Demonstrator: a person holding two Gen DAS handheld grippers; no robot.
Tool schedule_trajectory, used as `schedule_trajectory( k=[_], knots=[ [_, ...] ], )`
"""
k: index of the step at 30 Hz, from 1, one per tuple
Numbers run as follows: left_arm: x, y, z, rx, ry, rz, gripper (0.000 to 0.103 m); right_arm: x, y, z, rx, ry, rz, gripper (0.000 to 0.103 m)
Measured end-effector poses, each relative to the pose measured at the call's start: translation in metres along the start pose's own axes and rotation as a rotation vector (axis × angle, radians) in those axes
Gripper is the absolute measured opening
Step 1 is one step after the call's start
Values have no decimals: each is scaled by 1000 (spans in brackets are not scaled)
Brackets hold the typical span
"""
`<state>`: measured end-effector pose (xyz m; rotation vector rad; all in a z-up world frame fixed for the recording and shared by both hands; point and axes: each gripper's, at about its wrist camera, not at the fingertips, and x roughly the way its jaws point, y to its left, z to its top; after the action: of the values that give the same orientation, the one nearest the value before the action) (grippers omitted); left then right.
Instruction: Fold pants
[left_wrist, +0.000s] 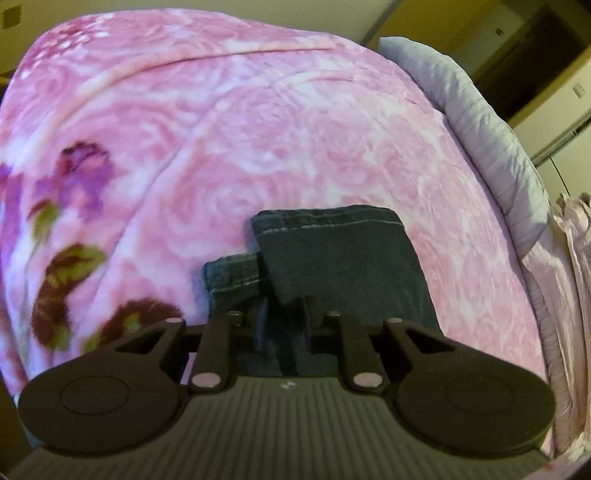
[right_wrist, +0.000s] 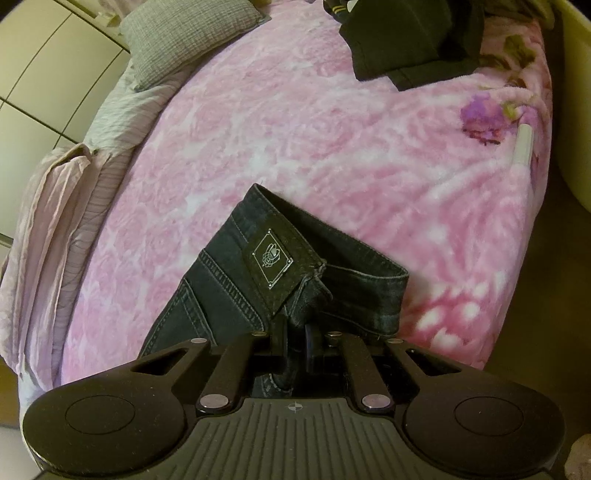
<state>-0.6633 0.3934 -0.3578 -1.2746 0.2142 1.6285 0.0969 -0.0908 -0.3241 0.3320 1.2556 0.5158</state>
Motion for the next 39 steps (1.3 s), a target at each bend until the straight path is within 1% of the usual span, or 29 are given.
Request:
schedule_trajectory(
  k=[1,2,4,5,8,9,11,12,13,15,16,18,20,23,25,26,27,28,30,31,32,34,35,36,38,39],
  knots=[
    [1,-3,1,26,-4,3,13,0,0,0,-2,0,-3,5],
    [1,-7,2,59,-11,6,0,0,1,1,-7,0,-6,5],
    [-5,-18,4,143,-38,2,0,-2,5,3,-30,-2,-13,5],
    [-11,-21,5,162,-54,-13,0,-5,8,5,-44,-16,-2,4],
    [-40,-21,7,191,-110,-86,0,-27,15,13,-94,-69,88,4],
    [-46,-15,4,200,-116,-89,0,-34,14,15,-105,-85,108,4],
    [-44,-4,-8,255,-76,-17,0,-38,6,15,-106,-76,95,4],
    [-35,4,-15,266,-36,31,0,-32,0,13,-104,-57,59,4],
    [-30,9,-22,268,-21,63,0,-25,-7,11,-97,-30,24,4],
    [-26,15,-31,268,-45,75,0,-7,-21,5,-79,24,-46,4],
    [-25,13,-33,267,-54,80,0,-3,-24,2,-81,36,-58,4],
    [-25,9,-30,282,-54,89,0,-5,-25,-3,-96,2,-40,4],
    [-27,5,-26,313,-49,92,0,-7,-31,-4,-68,-6,-18,4],
    [-27,1,-28,327,-46,112,0,-5,-38,-7,-65,2,-23,4],
    [-25,-4,-36,371,-54,142,0,2,-39,-11,-80,11,-48,4],
    [-24,-7,-38,393,-58,158,0,9,-39,-12,-78,41,-70,7],
    [-24,-10,-39,400,-61,171,0,16,-40,-12,-67,86,-104,13],
    [-24,-11,-40,399,-56,178,0,16,-41,-14,-56,87,-121,25],
    [-27,-14,-40,405,-38,193,6,8,-46,-15,-28,58,-98,27],
    [-31,-17,-42,417,-35,205,11,4,-49,-14,-10,51,-95,27],
    [-37,-21,-44,426,-36,211,12,-1,-51,-13,8,41,-99,27],
    [-52,-29,-49,424,-45,184,12,-12,-50,-7,-2,-2,-115,28],
    [-62,-36,-52,425,-55,161,12,-18,-44,-4,-44,-44,-150,29],
    [-71,-45,-58,436,-57,133,13,-23,-36,2,-96,-73,-153,29],
    [-81,-72,-74,504,-24,60,13,-26,-23,14,-176,-87,-79,31],
    [-81,-92,-86,556,6,4,14,-24,-16,20,-202,-82,-49,32]
  ],
)
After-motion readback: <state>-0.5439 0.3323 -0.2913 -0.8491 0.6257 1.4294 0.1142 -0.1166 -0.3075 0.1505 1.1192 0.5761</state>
